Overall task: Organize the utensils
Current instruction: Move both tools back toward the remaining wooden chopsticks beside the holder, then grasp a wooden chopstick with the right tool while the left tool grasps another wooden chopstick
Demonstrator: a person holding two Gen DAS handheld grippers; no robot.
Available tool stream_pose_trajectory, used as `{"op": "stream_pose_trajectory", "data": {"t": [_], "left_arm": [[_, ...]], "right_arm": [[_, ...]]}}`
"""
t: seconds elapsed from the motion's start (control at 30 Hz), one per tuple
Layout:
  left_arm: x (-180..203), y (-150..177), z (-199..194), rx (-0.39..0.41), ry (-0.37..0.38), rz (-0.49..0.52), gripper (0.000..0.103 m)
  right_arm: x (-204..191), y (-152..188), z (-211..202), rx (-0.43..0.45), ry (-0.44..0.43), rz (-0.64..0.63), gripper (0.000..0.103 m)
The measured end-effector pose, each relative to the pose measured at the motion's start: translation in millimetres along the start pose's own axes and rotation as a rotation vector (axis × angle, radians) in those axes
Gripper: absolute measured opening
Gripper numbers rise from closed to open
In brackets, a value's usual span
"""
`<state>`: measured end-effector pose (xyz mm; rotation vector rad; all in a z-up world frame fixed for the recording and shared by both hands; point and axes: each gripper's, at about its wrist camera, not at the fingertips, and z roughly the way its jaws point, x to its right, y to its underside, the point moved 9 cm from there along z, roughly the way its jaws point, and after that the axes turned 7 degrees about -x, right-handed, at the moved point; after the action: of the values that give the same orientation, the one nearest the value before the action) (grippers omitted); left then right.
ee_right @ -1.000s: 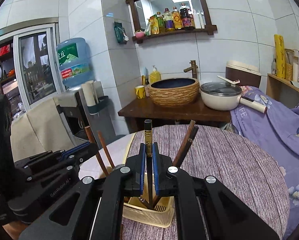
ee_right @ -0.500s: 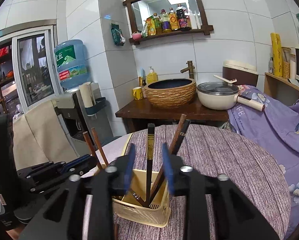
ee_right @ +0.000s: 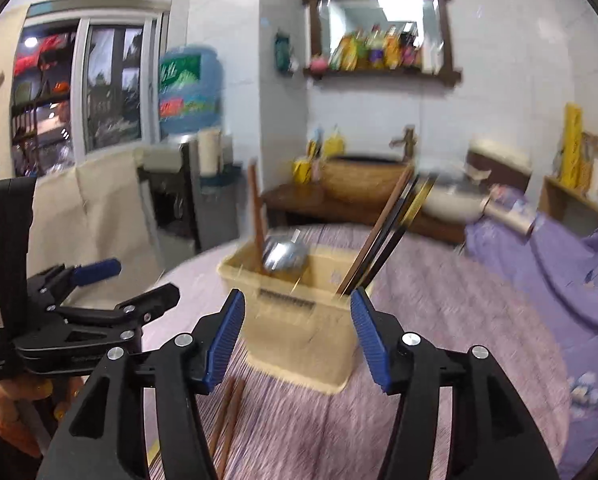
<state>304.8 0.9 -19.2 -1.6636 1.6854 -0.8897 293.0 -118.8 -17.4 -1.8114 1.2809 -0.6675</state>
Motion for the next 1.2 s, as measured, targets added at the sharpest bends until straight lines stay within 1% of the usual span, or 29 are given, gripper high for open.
{"op": "stream_pose_trajectory", "data": {"t": [0.03, 0.1, 0.13, 0.17, 0.2, 0.23, 0.27, 0.3, 0.4, 0.47, 0.63, 0.73, 0.87, 0.93, 1.0, 1.03, 1.07, 1.2], "left_arm": [[-5.2, 13.0, 6.5, -0.032, -0.023, 0.002, 0.097], [-16.6, 33.9, 17.2, -0.078, -0.054, -0.015, 0.097], [-22.4, 45.2, 22.8, -0.104, -0.062, -0.032, 0.096], [-26.4, 55.9, 28.3, -0.132, -0.062, -0.042, 0.094], [-29.4, 63.7, 31.9, -0.151, -0.064, -0.046, 0.092], [-33.2, 72.4, 35.6, -0.174, -0.074, -0.047, 0.086], [-36.1, 79.4, 37.6, -0.19, -0.085, -0.044, 0.084], [-39.5, 85.5, 39.0, -0.202, -0.096, -0.042, 0.084], [-50.4, 99.2, 41.3, -0.227, -0.095, -0.063, 0.081], [-58.6, 105.7, 42.1, -0.233, -0.104, -0.069, 0.081], [-69.5, 110.7, 44.3, -0.245, -0.105, -0.086, 0.081], [-71.2, 113.2, 45.6, -0.25, -0.1, -0.091, 0.081], [-66.5, 115.0, 48.3, -0.259, -0.082, -0.094, 0.081], [-61.8, 116.0, 50.6, -0.267, -0.068, -0.092, 0.08], [-55.5, 117.3, 52.5, -0.277, -0.053, -0.083, 0.076], [-51.7, 117.9, 53.2, -0.281, -0.045, -0.075, 0.074], [-48.7, 118.2, 53.7, -0.283, -0.037, -0.07, 0.074], [-32.3, 118.5, 56.8, -0.298, 0.014, -0.064, 0.072]], "right_arm": [[-4.8, 14.8, 14.4, -0.065, -0.03, 0.006, 0.054], [-12.7, 39.0, 38.7, -0.17, -0.057, 0.004, 0.054], [-16.2, 48.5, 47.7, -0.206, -0.065, 0.004, 0.052], [-22.1, 61.5, 60.1, -0.257, -0.085, 0.01, 0.049], [-26.8, 70.7, 68.9, -0.294, -0.107, 0.021, 0.047], [-31.8, 79.7, 76.5, -0.33, -0.13, 0.034, 0.046], [-37.3, 89.0, 87.1, -0.374, -0.15, 0.046, 0.044], [-39.9, 94.0, 92.3, -0.394, -0.151, 0.049, 0.043], [-46.3, 103.9, 108.9, -0.444, -0.119, 0.04, 0.038], [-49.4, 109.0, 116.8, -0.475, -0.109, 0.043, 0.033], [-55.2, 109.3, 124.6, -0.486, -0.072, 0.032, 0.031], [-55.5, 109.4, 128.7, -0.502, -0.034, 0.008, 0.023], [-56.6, 110.1, 136.3, -0.506, -0.031, 0.019, 0.022], [-57.5, 110.3, 139.0, -0.505, -0.019, 0.003, 0.022], [-59.3, 112.8, 139.6, -0.5, 0.0, -0.032, 0.012], [-60.5, 112.9, 140.3, -0.502, -0.014, -0.028, 0.008], [-57.7, 114.1, 138.7, -0.503, -0.028, -0.006, 0.008], [-37.4, 117.5, 128.4, -0.49, -0.033, 0.056, 0.008]]}}
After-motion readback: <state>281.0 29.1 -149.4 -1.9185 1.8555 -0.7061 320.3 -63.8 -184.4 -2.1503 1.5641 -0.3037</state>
